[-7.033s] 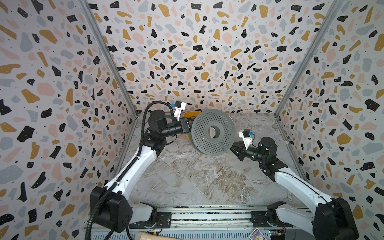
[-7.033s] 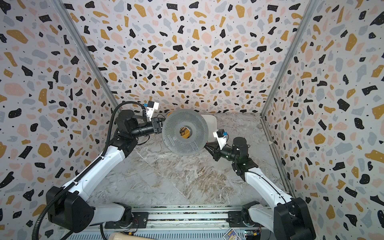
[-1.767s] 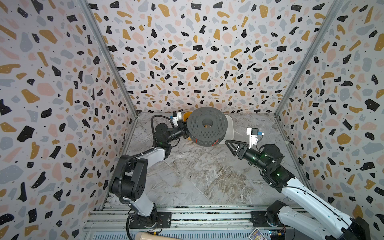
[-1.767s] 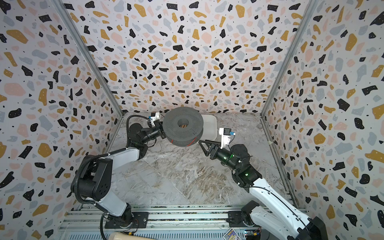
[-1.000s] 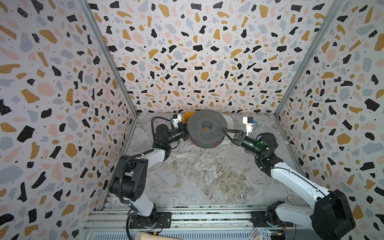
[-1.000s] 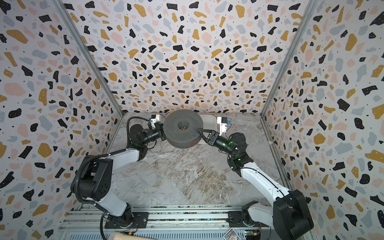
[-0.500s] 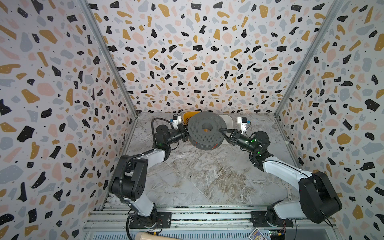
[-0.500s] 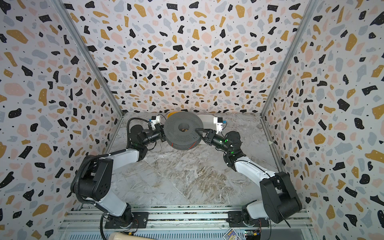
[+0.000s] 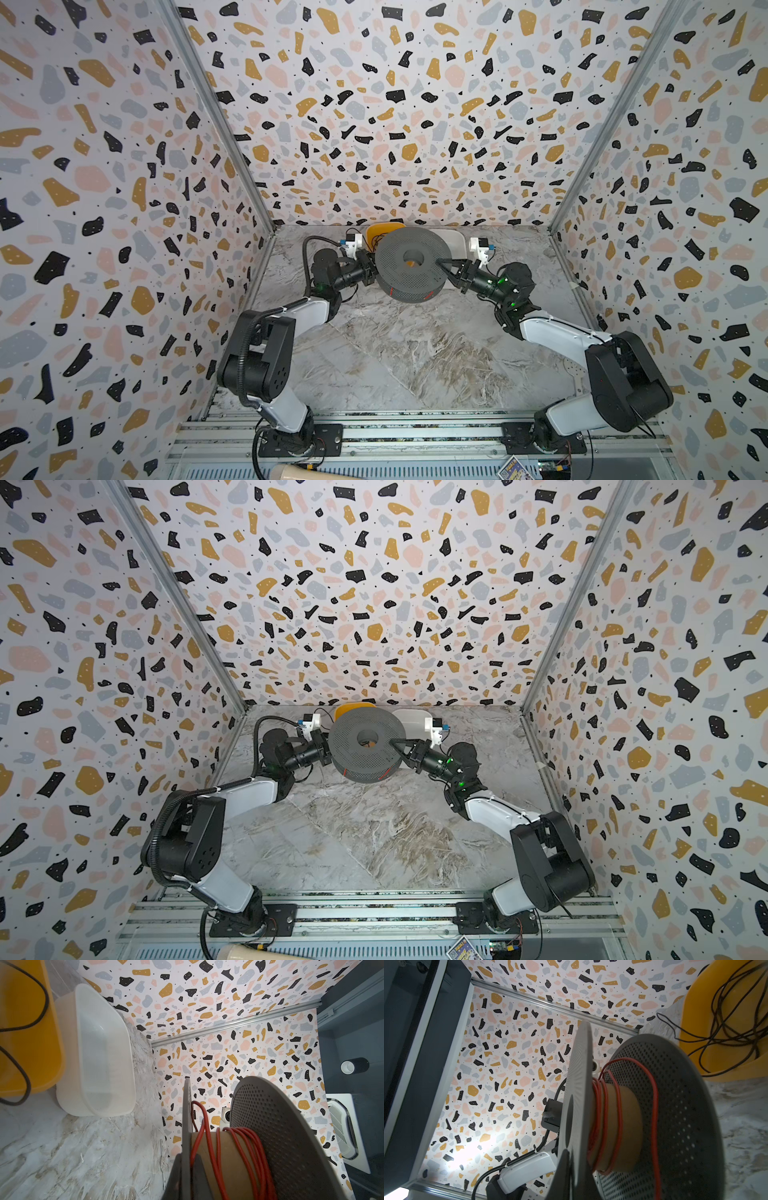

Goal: Wrap the cables

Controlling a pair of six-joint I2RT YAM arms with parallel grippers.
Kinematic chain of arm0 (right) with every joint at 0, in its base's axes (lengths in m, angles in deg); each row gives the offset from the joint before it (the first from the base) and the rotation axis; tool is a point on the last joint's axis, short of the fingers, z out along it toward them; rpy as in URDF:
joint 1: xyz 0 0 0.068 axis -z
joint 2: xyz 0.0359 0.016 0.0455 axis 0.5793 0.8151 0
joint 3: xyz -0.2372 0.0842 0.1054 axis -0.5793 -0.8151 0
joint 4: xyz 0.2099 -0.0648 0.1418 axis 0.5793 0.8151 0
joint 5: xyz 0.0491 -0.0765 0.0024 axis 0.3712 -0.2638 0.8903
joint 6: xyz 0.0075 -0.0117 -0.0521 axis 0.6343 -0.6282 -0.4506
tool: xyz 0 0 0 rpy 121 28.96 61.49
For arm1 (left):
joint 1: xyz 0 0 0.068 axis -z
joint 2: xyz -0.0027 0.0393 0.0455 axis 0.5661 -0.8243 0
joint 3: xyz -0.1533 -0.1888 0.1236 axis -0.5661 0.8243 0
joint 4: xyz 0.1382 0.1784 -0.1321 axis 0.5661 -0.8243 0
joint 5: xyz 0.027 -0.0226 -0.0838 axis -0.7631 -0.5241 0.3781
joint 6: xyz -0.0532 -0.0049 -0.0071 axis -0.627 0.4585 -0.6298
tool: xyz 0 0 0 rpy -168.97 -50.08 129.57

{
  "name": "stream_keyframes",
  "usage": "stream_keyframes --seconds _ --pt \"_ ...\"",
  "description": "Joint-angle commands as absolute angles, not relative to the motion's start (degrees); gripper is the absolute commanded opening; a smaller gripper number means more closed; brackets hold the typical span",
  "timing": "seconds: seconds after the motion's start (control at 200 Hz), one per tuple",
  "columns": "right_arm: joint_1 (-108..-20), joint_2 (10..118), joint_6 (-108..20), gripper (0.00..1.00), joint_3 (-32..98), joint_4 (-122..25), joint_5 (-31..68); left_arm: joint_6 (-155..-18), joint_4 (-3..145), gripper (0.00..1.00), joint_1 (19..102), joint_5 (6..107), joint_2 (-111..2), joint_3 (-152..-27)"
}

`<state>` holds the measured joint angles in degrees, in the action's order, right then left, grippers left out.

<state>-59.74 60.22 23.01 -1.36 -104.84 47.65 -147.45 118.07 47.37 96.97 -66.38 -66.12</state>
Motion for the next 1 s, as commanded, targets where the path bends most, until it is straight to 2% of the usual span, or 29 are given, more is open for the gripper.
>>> stream_keyframes --seconds 0.0,0.255,0.551,0.861,0.991 --pt "-59.49 59.43 22.22 0.0 -0.15 -111.22 46.93 -146.78 117.79 0.0 47.55 98.32 -64.07 -67.66" --pt "-58.97 57.59 22.72 0.0 -1.4 -110.6 44.82 -144.98 114.48 0.06 47.57 98.38 -63.69 -67.95" --pt "-58.24 55.87 23.72 0.0 -2.48 -110.81 43.56 -143.83 111.88 0.18 47.57 98.15 -62.99 -68.41" --pt "-57.64 56.35 26.82 0.0 -3.89 -113.34 43.04 -143.12 111.18 0.22 47.51 98.24 -62.96 -67.88" --pt "-57.47 56.65 28.03 0.0 -4.66 -115.17 43.03 -142.57 110.65 0.27 47.49 98.37 -62.96 -67.86"
